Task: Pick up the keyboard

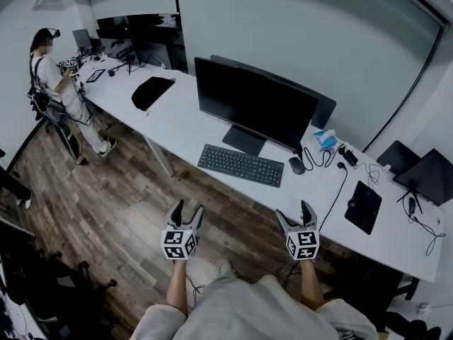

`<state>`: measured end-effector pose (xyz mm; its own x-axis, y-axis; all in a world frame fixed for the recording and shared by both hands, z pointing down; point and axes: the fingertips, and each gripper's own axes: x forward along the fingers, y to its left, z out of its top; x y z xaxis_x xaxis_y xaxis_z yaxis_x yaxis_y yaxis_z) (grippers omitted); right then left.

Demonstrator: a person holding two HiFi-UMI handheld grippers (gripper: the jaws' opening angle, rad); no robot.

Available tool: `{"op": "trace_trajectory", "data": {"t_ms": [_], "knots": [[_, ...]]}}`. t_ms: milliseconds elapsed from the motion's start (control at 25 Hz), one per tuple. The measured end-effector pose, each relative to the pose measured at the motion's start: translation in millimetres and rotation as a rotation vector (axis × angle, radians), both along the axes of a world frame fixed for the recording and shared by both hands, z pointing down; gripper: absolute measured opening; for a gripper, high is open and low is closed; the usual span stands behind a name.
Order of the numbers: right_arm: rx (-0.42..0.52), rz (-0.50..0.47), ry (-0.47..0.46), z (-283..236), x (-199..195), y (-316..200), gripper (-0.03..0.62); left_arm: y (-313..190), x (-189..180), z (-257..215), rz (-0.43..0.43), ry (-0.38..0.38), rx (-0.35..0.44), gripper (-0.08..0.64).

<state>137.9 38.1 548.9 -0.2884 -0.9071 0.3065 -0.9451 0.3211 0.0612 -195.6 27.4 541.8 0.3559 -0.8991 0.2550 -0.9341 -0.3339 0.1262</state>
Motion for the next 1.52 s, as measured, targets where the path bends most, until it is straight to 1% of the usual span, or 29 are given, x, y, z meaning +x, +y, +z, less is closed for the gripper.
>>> {"op": "trace_trajectory", "data": {"t_ms": [160, 360, 640, 840, 1120, 1360, 1520], "knots": [[0.003, 0.021, 0.003, -2, -10, -30, 0.397, -34, -14, 0, 0.017, -0.001, -0.002, 0.29], [0.003, 0.048, 0.003, 0, -17, -59, 0.396, -71, -22, 4, 0.044, -0.002, -0.004, 0.29], [-0.01, 0.076, 0.002, 7, -24, -81, 0.397, -103, -29, 10, 0.07, -0.005, -0.014, 0.29], [-0.029, 0.096, 0.004, 16, -21, -85, 0.397, -115, -26, 17, 0.087, -0.005, -0.027, 0.29], [-0.05, 0.099, 0.009, 25, -16, -94, 0.397, -128, -21, 26, 0.093, 0.0, -0.045, 0.29], [-0.055, 0.1, 0.002, 32, -11, -116, 0.397, -149, -15, 36, 0.093, -0.004, -0.061, 0.29], [-0.064, 0.101, 0.0, 37, -6, -137, 0.397, -171, -10, 38, 0.091, -0.001, -0.067, 0.29]]}}
